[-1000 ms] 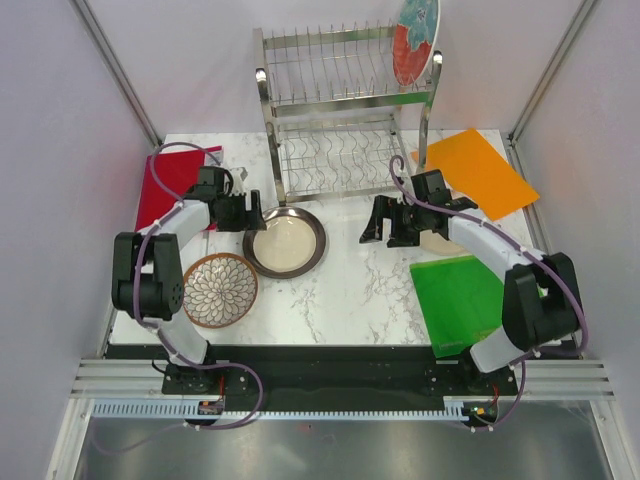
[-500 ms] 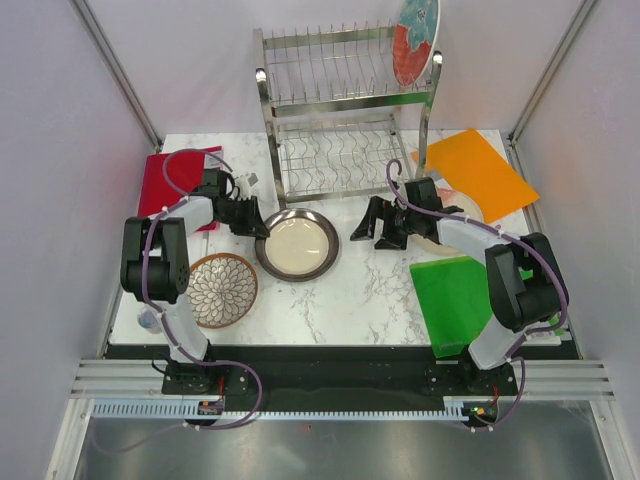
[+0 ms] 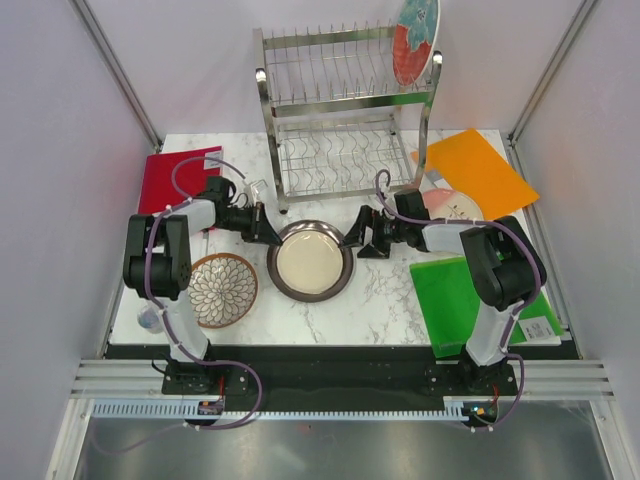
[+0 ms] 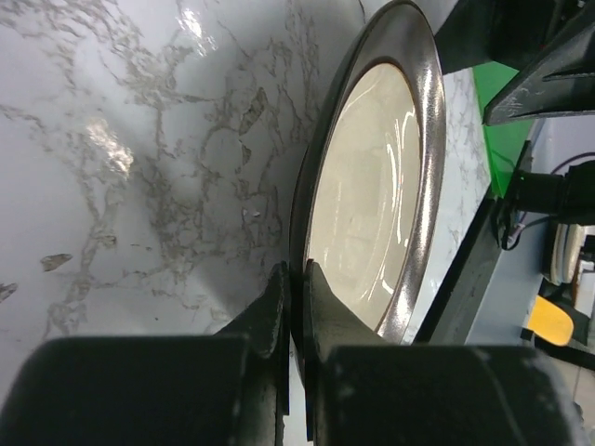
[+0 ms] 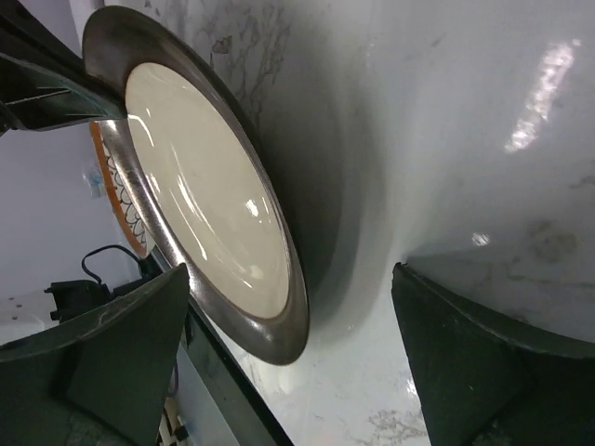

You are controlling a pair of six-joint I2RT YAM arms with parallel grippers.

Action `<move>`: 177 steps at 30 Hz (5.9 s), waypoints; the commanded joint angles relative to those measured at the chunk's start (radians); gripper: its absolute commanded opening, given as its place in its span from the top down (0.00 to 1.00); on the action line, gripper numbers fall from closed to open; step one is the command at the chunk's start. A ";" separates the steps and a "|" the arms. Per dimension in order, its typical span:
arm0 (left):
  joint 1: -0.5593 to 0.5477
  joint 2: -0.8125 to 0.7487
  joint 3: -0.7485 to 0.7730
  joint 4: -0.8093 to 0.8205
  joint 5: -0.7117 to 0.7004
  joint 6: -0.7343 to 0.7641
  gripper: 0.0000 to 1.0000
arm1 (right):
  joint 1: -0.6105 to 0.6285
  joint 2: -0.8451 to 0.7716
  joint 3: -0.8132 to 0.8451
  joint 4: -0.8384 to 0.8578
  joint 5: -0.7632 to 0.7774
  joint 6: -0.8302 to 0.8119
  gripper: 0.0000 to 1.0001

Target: Load the plates into the dish rack

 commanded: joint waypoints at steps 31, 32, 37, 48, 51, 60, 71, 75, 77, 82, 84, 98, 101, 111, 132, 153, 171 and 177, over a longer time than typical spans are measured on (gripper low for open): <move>0.075 -0.513 -0.048 -0.154 -0.091 0.073 0.33 | 0.023 -0.327 0.652 -0.837 0.023 -0.517 1.00; 0.077 -0.564 -0.060 -0.154 -0.111 0.082 0.32 | 0.026 -0.345 0.691 -0.853 0.070 -0.523 1.00; 0.078 -0.798 -0.178 -0.062 -0.183 0.072 0.29 | 0.116 -0.460 0.916 -0.884 0.288 -0.552 1.00; 0.077 -0.850 -0.194 0.006 -0.213 -0.039 0.31 | 0.161 -0.260 1.490 -0.588 1.108 -0.618 1.00; 0.077 -0.851 -0.189 0.006 -0.205 -0.042 0.31 | 0.204 -0.178 1.535 -0.450 1.340 -0.660 1.00; 0.078 -0.828 -0.245 0.078 -0.208 -0.076 0.30 | 0.232 -0.078 1.428 0.052 1.623 -1.012 1.00; 0.078 -0.801 -0.278 0.127 -0.196 -0.109 0.30 | 0.230 -0.002 1.437 0.067 1.625 -1.052 1.00; 0.078 -0.793 -0.280 0.129 -0.187 -0.112 0.30 | 0.230 0.014 1.428 0.061 1.621 -1.065 1.00; 0.077 -0.784 -0.283 0.136 -0.182 -0.115 0.30 | 0.229 0.024 1.423 0.049 1.620 -1.063 1.00; 0.077 -0.758 -0.295 0.159 -0.174 -0.125 0.30 | 0.230 0.031 1.397 0.015 1.582 -1.054 1.00; 0.077 -0.747 -0.300 0.173 -0.176 -0.128 0.30 | 0.230 0.034 1.393 0.012 1.582 -1.060 1.00; 0.077 -0.682 -0.294 0.179 -0.154 -0.119 0.31 | 0.190 0.095 1.397 -0.032 1.549 -1.080 1.00; 0.077 -0.659 -0.283 0.191 -0.148 -0.126 0.31 | 0.163 0.126 1.429 -0.072 1.516 -1.068 1.00; 0.077 -0.612 -0.278 0.211 -0.145 -0.134 0.31 | 0.140 0.213 1.480 -0.109 1.480 -1.057 1.00; 0.077 -0.566 -0.246 0.211 -0.128 -0.143 0.31 | 0.111 0.267 1.497 -0.011 1.539 -1.054 0.76; 0.282 -0.905 -0.232 -0.356 -0.461 0.254 0.26 | 0.319 -0.429 0.849 -0.349 1.266 -0.847 0.16; 0.703 -0.517 -0.166 -0.581 -0.302 0.699 0.26 | 0.319 -0.529 0.167 -0.507 0.424 -0.359 0.02; 0.703 -0.370 -0.146 -0.602 -0.265 0.737 0.26 | 0.318 -0.480 0.063 -0.386 0.385 -0.310 0.02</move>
